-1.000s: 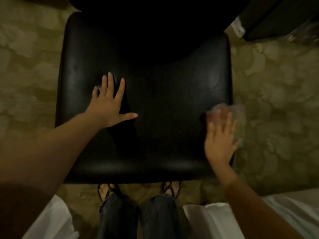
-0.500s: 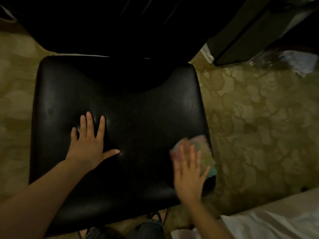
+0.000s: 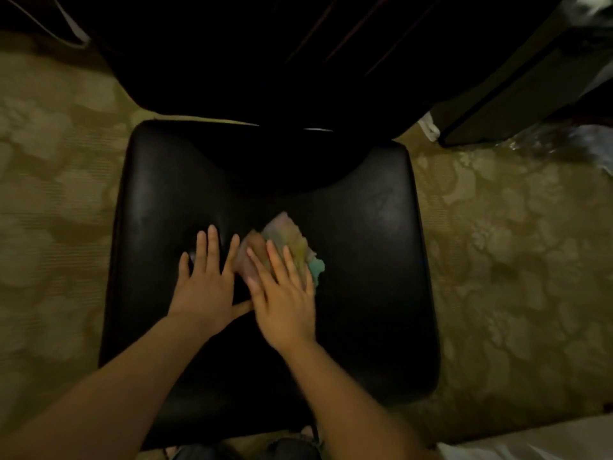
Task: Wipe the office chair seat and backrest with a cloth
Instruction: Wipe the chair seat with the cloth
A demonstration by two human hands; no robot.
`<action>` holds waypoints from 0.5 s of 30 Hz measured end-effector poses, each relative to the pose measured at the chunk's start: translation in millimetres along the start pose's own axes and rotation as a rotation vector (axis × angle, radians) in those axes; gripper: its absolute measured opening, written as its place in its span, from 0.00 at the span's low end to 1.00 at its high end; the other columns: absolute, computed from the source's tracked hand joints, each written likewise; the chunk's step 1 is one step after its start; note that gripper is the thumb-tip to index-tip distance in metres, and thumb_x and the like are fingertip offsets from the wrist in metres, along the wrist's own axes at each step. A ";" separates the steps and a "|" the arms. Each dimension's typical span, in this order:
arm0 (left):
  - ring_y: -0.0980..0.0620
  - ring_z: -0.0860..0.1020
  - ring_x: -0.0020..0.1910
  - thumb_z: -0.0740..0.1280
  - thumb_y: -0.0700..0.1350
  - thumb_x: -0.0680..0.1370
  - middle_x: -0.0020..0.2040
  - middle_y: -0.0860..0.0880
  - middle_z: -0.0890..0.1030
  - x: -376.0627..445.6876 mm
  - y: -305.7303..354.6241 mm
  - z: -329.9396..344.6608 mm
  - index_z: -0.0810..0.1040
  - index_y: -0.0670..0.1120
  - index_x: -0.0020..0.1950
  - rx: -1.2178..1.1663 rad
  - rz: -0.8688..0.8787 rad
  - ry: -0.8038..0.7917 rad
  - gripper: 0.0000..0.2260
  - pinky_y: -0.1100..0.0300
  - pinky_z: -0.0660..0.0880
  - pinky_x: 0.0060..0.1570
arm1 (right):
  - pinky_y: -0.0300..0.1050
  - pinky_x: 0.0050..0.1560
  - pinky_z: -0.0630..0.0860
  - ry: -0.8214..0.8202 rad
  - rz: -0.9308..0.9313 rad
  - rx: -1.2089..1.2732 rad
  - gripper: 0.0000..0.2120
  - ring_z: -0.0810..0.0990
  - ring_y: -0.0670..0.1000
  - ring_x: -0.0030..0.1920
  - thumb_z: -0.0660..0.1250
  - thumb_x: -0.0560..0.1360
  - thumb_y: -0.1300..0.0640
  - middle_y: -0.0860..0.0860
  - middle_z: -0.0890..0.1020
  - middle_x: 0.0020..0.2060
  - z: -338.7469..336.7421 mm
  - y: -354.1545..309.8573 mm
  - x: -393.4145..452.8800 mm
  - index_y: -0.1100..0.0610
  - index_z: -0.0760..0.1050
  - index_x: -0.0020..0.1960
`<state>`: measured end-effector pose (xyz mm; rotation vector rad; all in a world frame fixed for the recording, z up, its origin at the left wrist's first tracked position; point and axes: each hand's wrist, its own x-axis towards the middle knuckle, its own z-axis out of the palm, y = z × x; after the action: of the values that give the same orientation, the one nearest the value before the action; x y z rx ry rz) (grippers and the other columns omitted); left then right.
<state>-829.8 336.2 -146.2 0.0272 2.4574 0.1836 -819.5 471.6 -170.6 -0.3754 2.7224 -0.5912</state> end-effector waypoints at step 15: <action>0.52 0.55 0.74 0.58 0.52 0.77 0.76 0.51 0.55 -49.9 -102.1 -48.5 0.50 0.53 0.75 -0.243 -0.019 0.204 0.28 0.58 0.57 0.69 | 0.41 0.69 0.49 -0.126 0.059 0.066 0.25 0.54 0.48 0.75 0.52 0.78 0.56 0.43 0.50 0.74 29.6 -134.6 32.6 0.42 0.54 0.73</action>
<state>-818.5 225.8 -92.0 -0.1261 2.6182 0.4976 -813.6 332.4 -145.3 -0.3045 2.5776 -0.6185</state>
